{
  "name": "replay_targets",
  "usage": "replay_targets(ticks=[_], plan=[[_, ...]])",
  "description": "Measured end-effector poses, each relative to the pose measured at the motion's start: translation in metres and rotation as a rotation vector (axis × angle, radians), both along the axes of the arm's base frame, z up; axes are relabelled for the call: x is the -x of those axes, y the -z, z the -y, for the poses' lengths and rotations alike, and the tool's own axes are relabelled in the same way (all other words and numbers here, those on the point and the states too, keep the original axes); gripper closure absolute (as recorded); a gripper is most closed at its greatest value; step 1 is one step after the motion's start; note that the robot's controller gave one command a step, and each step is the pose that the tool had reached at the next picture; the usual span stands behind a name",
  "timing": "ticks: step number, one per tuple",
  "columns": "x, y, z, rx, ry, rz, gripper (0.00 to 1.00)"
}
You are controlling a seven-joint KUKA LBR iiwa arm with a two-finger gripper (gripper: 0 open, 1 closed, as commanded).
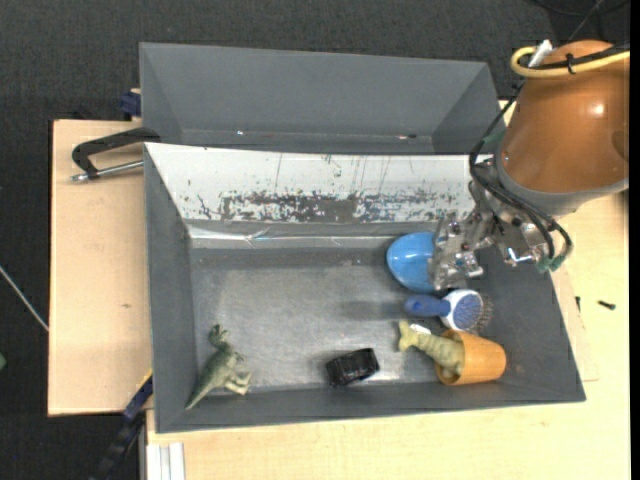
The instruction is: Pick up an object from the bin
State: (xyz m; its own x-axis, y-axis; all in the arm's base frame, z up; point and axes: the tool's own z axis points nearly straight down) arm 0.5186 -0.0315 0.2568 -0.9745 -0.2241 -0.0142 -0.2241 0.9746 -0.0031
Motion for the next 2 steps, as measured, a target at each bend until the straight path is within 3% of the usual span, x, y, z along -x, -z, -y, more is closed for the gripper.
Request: replay_targets(ticks=[1, 2], plan=[[0.001, 0.004, 0.000, -0.001, 0.001, -0.009, 0.00], [-0.007, 0.157, -0.023, -0.002, -0.065, -0.021, 0.00]])
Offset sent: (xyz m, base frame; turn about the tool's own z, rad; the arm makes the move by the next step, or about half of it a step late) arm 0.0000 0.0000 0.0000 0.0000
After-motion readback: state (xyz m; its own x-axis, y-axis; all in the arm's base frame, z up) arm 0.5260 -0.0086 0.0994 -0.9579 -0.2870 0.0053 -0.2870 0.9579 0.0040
